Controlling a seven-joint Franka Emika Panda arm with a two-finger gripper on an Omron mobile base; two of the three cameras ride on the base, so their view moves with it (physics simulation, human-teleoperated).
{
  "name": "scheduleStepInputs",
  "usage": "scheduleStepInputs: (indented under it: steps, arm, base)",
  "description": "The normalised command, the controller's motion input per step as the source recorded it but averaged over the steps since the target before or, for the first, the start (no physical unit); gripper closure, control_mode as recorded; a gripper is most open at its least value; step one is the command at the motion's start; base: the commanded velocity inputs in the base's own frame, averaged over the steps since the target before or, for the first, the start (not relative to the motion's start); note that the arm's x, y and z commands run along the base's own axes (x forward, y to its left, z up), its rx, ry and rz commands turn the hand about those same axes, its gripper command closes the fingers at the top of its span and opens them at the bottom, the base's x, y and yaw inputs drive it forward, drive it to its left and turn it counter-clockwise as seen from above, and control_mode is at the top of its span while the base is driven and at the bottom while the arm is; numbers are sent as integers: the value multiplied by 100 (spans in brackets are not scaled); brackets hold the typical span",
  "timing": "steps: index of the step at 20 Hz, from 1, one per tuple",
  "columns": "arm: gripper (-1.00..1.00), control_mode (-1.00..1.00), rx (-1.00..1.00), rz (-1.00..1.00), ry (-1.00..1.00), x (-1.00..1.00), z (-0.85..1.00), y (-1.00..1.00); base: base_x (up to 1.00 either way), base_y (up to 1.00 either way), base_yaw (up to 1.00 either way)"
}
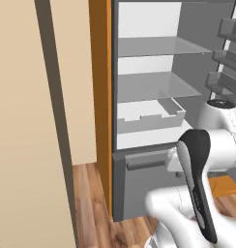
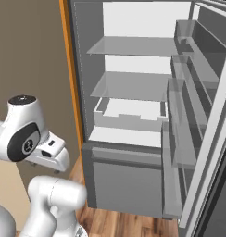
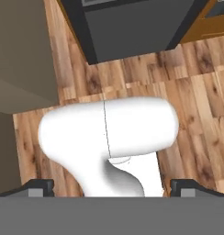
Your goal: Place one of the steaks on the plate and the other in the bowl. Then place the bowl in the fridge.
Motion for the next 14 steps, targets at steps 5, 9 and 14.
scheduleStepInputs:
  steps: [5,9,14]
  arm:
    - [-100,100,0,0,0,0,0,0]
    - [-100,100,0,0,0,0,0,0]
    - [-100,100,0,0,0,0,0,0]
  base:
    - [-14,-3,-7]
    - [-70,-1,-57]
    - [-50,-33,-70]
